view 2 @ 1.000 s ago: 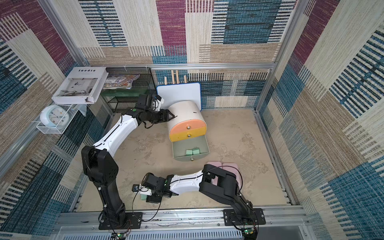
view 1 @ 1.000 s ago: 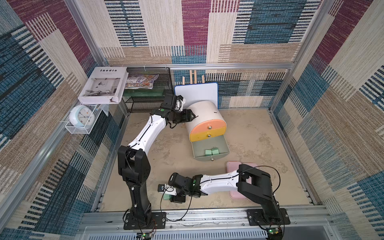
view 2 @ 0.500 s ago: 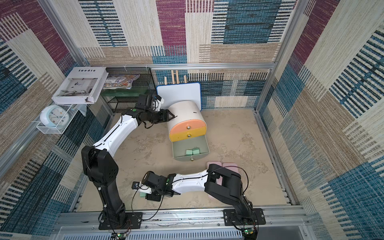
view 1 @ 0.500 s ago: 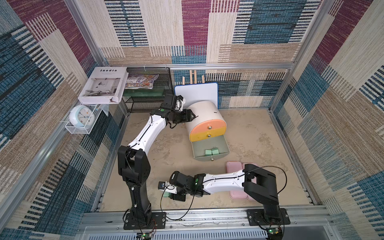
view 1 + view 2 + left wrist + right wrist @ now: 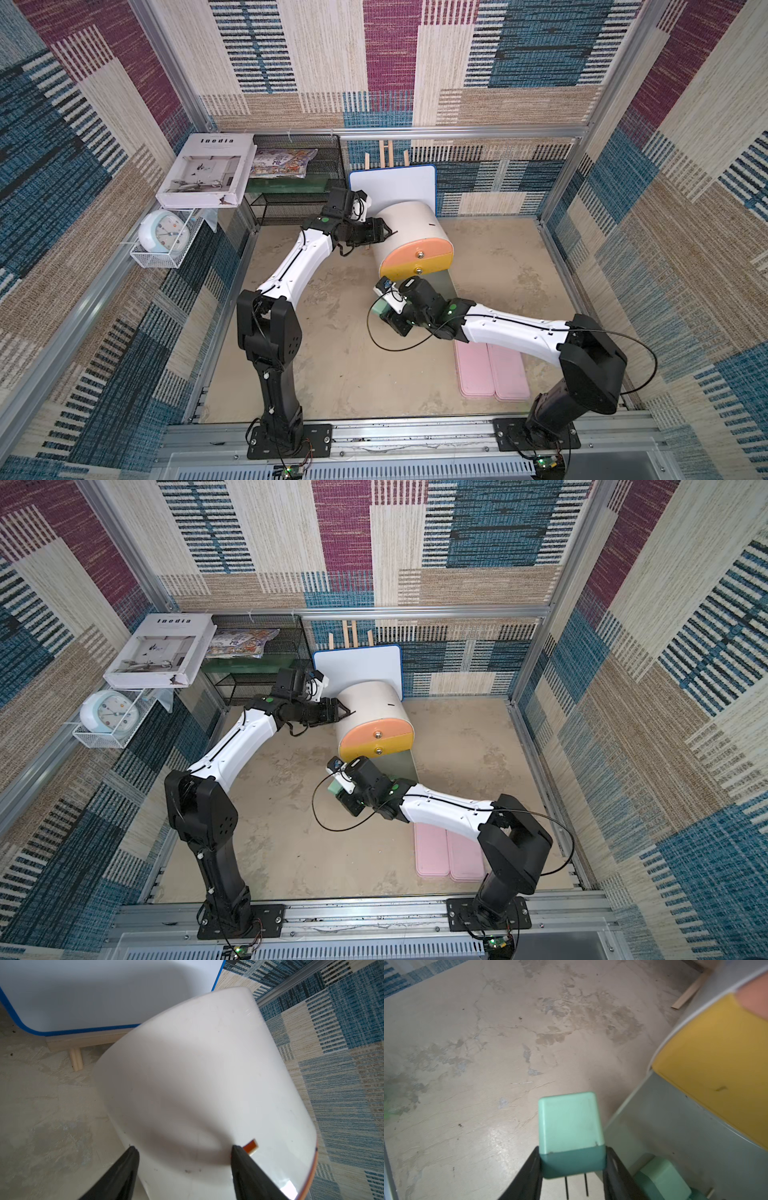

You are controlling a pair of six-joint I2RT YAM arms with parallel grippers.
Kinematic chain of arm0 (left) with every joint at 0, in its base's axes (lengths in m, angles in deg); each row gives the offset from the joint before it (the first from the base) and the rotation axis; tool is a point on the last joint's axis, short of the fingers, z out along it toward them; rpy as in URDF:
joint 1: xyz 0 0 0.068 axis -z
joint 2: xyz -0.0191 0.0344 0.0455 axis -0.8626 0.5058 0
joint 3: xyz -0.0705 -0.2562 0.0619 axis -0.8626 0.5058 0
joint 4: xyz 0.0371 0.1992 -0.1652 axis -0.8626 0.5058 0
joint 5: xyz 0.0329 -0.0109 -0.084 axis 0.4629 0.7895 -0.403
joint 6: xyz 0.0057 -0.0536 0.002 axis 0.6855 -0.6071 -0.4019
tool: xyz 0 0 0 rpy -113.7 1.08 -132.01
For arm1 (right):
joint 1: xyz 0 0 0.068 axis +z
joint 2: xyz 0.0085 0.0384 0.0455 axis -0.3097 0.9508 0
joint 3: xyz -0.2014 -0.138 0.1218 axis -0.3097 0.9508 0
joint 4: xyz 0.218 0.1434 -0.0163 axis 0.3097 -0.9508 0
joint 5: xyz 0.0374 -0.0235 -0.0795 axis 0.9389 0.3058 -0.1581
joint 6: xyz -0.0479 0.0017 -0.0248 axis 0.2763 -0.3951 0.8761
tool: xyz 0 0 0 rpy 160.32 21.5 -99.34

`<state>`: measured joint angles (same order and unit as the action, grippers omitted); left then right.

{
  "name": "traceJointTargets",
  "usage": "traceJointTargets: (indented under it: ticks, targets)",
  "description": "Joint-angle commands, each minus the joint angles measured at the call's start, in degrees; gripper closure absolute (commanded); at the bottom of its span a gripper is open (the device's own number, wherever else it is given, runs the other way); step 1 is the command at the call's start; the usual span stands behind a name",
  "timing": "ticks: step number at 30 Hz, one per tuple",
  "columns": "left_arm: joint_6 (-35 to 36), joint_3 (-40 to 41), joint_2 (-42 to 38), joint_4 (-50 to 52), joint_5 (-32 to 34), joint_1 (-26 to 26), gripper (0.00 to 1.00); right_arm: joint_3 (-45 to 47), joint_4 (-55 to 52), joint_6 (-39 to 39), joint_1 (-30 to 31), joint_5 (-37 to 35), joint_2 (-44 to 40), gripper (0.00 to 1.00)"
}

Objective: Place the plugs into the drawer by color
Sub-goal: Pick up the plug from the center of the board, then place the plug in the drawer.

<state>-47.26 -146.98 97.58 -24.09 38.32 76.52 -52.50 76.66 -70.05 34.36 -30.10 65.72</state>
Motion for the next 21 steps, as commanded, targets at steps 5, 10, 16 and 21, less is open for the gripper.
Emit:
traceJointTargets:
  ticks: [5,10,16,21]
  targets:
    - [0.75,0.57,1.17,7.69,4.66,0.32,0.27,-2.08,-0.39,-3.02,-4.63,0.17,2.35,0.57]
    - [0.63,0.53,1.46,7.62,4.63,0.41,0.27,-1.97,0.66,-3.67,-6.21,1.88,3.71,0.57]
    - [0.72,0.62,1.11,7.64,4.63,0.57,0.27,-2.10,1.18,-3.78,-7.03,3.03,6.07,0.55]
    - [0.72,0.75,1.10,7.67,4.59,0.64,0.27,-2.45,1.63,-3.84,-7.81,4.66,7.37,0.51]
